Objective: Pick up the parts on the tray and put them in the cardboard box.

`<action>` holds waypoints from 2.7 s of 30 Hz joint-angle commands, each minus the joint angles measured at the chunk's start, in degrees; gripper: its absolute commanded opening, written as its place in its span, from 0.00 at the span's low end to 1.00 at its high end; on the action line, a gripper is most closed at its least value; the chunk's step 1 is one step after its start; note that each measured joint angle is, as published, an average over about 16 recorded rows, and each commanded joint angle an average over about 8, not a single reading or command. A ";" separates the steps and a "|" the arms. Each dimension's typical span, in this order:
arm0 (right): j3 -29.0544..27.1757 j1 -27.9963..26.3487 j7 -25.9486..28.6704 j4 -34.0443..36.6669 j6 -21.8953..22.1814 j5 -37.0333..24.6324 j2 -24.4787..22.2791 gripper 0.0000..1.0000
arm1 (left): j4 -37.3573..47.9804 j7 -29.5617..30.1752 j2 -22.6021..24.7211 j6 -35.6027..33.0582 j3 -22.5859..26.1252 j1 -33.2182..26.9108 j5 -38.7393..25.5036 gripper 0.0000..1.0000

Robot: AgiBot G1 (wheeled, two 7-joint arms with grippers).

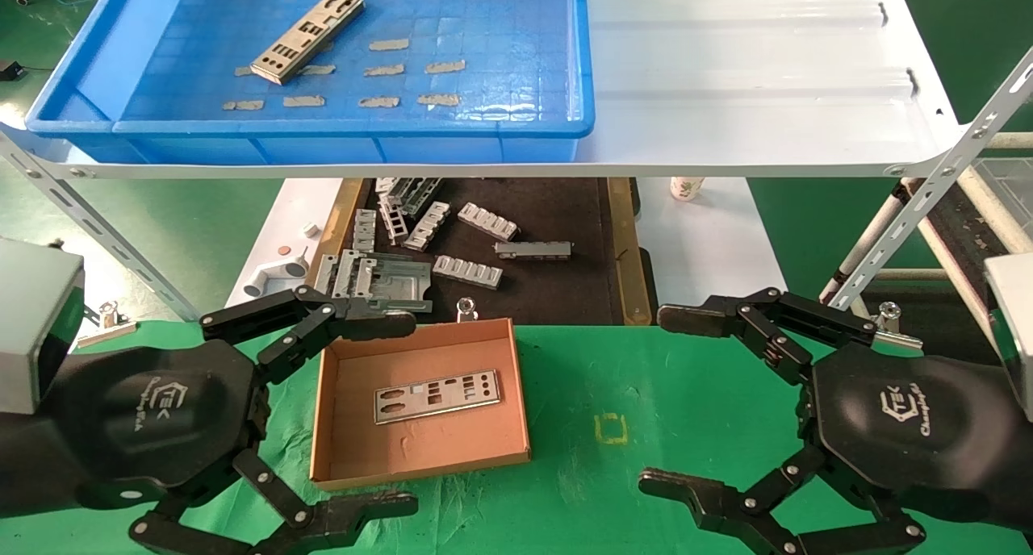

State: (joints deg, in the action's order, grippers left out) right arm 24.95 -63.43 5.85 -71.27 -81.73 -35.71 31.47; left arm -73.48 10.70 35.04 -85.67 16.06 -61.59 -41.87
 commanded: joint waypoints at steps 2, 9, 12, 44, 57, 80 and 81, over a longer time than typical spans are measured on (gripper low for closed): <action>0.00 0.00 0.00 0.00 0.00 0.00 0.00 1.00 | 0.00 0.00 0.00 0.00 0.00 0.00 0.00 1.00; 0.00 0.00 0.00 0.00 0.00 0.00 0.00 1.00 | 0.00 0.00 0.00 0.00 0.00 0.00 0.00 1.00; 0.00 0.00 0.00 0.00 0.00 0.00 0.00 1.00 | 0.00 0.00 0.00 0.00 0.00 0.00 0.00 1.00; 0.00 0.00 0.00 0.00 0.00 0.00 0.00 1.00 | 0.00 0.00 0.00 0.00 0.00 0.00 0.00 1.00; 0.00 0.00 0.00 0.00 0.00 0.00 0.00 1.00 | 0.00 0.00 0.00 0.00 0.00 0.00 0.00 1.00; 0.00 0.00 0.00 0.00 0.00 0.00 0.00 1.00 | 0.00 0.00 0.00 0.00 0.00 0.00 0.00 1.00; 0.00 0.00 0.00 0.00 0.00 0.00 0.00 1.00 | 0.00 0.00 0.00 0.00 0.00 0.00 0.00 1.00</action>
State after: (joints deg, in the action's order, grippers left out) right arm 24.95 -63.43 5.85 -71.27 -81.73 -35.71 31.47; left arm -73.48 10.70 35.04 -85.67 16.06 -61.59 -41.87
